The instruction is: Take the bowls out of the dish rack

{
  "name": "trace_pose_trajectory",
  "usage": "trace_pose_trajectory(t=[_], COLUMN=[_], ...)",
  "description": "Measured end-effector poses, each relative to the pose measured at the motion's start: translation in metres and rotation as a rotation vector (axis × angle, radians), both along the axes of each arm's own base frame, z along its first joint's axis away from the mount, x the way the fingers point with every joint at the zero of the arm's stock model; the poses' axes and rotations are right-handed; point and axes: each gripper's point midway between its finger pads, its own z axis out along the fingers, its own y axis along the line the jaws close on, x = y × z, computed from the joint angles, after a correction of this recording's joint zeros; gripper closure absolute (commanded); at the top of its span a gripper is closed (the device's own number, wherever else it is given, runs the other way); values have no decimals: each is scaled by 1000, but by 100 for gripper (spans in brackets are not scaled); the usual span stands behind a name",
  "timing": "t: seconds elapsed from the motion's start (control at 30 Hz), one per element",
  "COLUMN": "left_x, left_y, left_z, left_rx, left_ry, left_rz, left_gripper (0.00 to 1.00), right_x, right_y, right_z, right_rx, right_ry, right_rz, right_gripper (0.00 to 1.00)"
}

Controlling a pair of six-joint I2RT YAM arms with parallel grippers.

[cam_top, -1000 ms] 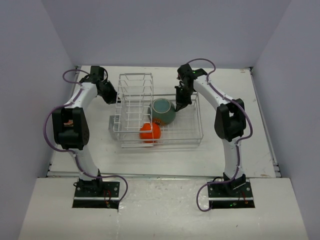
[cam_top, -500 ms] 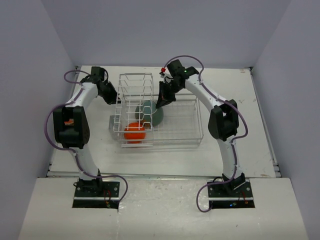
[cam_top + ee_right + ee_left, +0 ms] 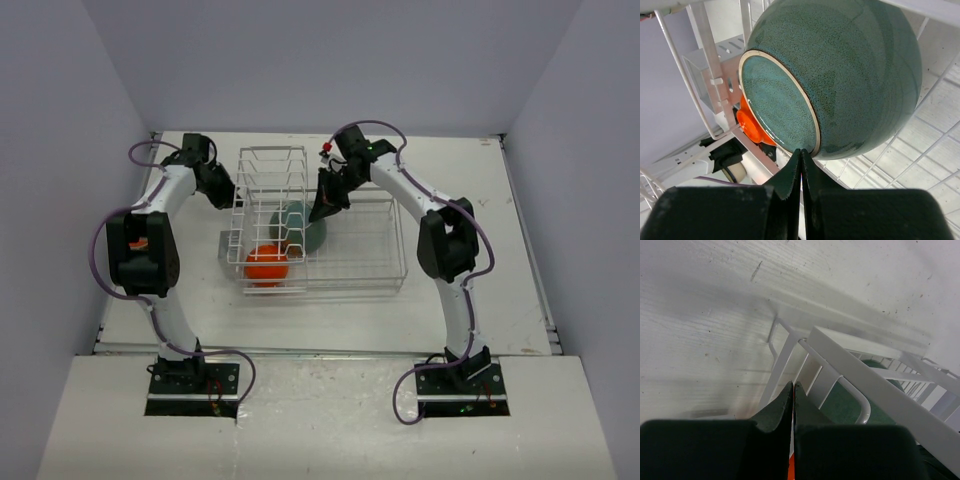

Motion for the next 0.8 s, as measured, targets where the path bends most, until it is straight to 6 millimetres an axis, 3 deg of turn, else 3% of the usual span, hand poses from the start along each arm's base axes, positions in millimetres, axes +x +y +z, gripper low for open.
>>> trace_pose_trajectory(t=[0.13,0.5,0.67,0.8], left_x=[0,0,1,-1], left_y=[0,-1,-2,-3], left_z=[0,0,0,-3], left_rx=[-1,-5,-11,-17], left_ry=[0,-2,-7,-1], left_rz=[0,-2,-5,-8], left_gripper=[100,100,100,100], right_x=[-1,-3,-1,2], right_y=[3,38,34,20], right_z=[1,-2,2,26], right_rx=[2,44,34,8], right_ry=[4,7,-32,-98], right_rz=[4,68,56,15], right_gripper=[100,100,100,100])
